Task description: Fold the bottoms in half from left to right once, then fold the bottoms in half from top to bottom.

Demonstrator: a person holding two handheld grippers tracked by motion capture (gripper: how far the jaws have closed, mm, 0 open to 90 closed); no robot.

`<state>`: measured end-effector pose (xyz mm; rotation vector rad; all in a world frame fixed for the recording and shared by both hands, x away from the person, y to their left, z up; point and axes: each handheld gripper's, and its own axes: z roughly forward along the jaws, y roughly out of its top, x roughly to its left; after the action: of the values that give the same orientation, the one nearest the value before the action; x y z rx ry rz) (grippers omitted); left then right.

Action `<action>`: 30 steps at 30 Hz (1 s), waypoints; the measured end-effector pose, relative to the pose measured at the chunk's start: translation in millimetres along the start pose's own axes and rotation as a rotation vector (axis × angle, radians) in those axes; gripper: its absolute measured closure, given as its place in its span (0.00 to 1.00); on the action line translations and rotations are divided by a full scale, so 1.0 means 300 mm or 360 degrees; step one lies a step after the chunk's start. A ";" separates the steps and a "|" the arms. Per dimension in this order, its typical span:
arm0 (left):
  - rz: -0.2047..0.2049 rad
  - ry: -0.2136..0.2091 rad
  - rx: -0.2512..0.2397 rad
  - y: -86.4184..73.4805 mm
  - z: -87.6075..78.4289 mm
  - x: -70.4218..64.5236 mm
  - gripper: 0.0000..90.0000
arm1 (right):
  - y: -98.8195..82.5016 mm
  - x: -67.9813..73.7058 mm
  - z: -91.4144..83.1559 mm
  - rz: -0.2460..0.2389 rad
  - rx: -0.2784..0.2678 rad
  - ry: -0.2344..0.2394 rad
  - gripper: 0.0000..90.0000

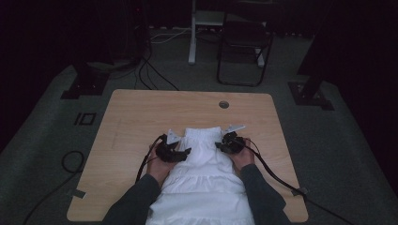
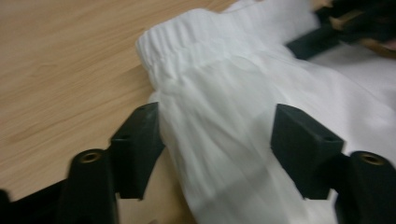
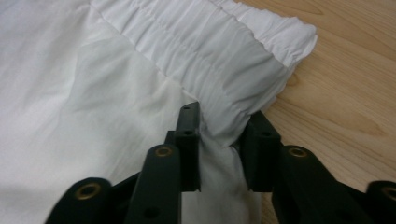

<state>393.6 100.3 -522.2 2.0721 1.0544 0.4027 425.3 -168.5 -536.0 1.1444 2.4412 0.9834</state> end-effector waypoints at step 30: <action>0.0011 -0.0051 0.0164 0.017 0.086 -0.006 0.64 | -0.011 0.053 0.006 0.0075 -0.0049 -0.0112 0.66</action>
<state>410.1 84.3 -535.3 2.1663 1.0695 0.3235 414.0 -157.2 -539.0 1.2102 2.3468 0.9737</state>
